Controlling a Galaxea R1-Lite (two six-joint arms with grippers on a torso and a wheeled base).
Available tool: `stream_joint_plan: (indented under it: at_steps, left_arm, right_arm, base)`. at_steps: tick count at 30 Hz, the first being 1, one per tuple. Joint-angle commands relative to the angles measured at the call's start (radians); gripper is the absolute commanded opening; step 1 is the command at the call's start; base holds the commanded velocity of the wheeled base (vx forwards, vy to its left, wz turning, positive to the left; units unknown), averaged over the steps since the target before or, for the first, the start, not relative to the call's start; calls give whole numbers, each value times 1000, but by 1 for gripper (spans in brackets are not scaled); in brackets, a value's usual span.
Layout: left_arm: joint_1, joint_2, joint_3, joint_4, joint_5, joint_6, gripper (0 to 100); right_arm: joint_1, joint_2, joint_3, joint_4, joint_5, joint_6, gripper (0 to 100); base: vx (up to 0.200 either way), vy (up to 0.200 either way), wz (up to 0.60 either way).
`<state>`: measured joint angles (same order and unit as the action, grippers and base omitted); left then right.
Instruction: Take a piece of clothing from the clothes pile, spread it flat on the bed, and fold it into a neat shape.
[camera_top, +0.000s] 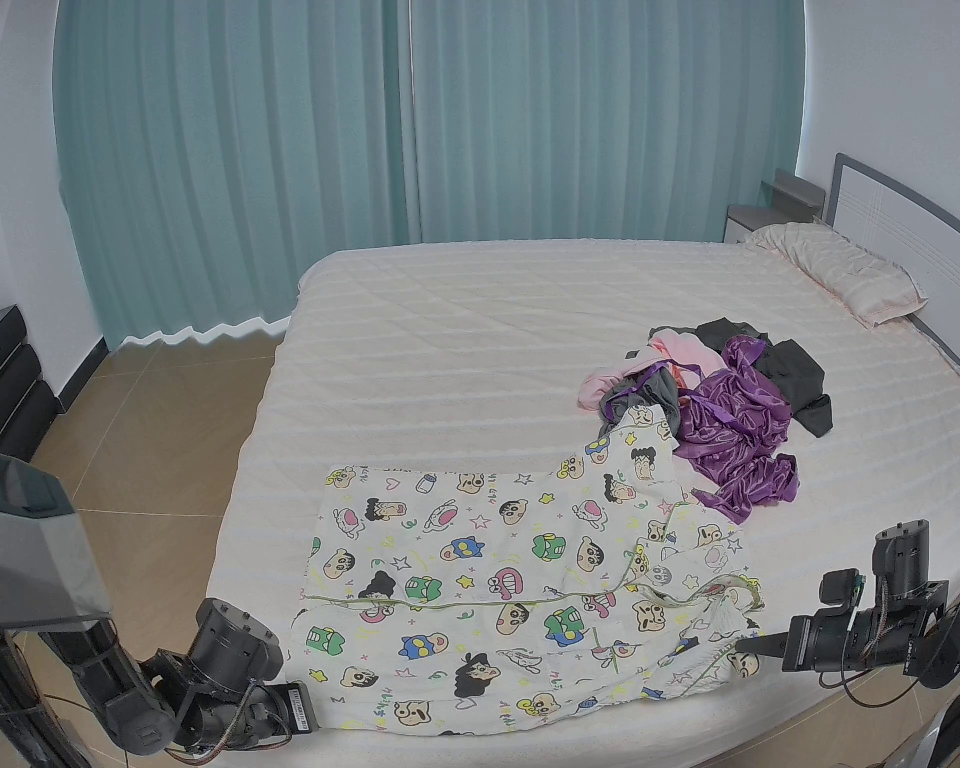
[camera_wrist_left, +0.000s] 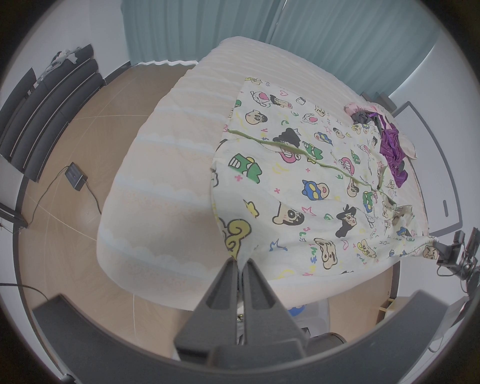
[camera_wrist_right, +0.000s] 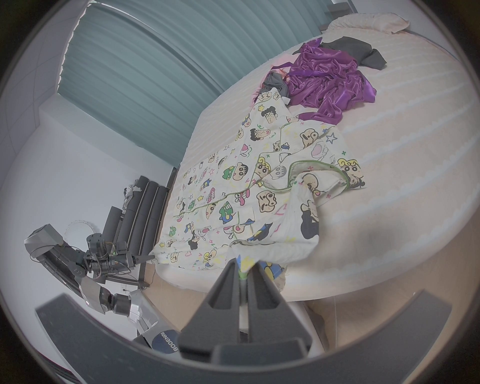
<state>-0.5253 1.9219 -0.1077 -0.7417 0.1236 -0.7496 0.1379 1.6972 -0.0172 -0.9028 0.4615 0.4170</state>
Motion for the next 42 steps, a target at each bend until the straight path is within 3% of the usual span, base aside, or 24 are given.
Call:
stream_joint_plan:
  at_steps: [1,9,12,28,42]
  left_arm:
    - [11,-190,-40,156,-18,-1,0]
    - [28,-391,-219,588,-96,-1,0]
    - [31,-419,-253,670,-110,-1,0]
    - [31,-370,-201,688,-111,-1,0]
    - [19,-345,-152,690,-117,3,0]
  right_arm:
    - [-6,-139,17,99,0,-27,0]
    - [-6,-275,17,275,-1,-95,0]
    - [-6,-332,17,344,-1,-110,0]
    - [-4,-576,17,667,-1,-162,0]
    - [-4,-642,17,800,-3,-208,0]
  base:
    - [0,0,0]
    - [0,0,0]
    - [0,0,0]
    - [0,0,0]
    - [0,0,0]
